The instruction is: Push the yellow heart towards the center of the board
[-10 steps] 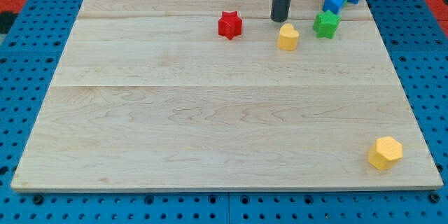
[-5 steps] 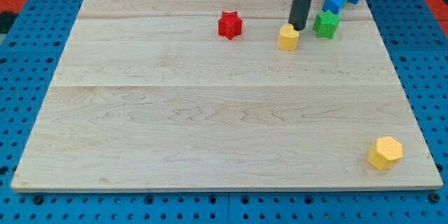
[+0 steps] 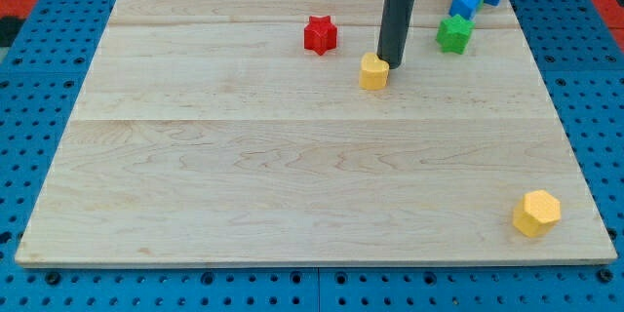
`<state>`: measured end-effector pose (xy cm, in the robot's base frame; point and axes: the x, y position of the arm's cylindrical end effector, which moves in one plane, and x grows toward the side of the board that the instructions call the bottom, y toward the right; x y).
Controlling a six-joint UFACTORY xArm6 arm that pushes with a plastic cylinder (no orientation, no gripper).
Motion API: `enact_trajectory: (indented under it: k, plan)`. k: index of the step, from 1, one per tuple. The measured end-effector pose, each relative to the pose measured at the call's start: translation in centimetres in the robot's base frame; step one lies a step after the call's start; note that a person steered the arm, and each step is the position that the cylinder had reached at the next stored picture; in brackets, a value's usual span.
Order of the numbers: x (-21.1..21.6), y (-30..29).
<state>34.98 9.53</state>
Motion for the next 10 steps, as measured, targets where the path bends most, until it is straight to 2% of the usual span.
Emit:
enact_trajectory:
  k: [2, 5, 8, 10]
  plan:
    - [4.4, 0.0]
    - [3.7, -1.7]
    - [1.3, -3.6]
    - [-1.3, -8.8]
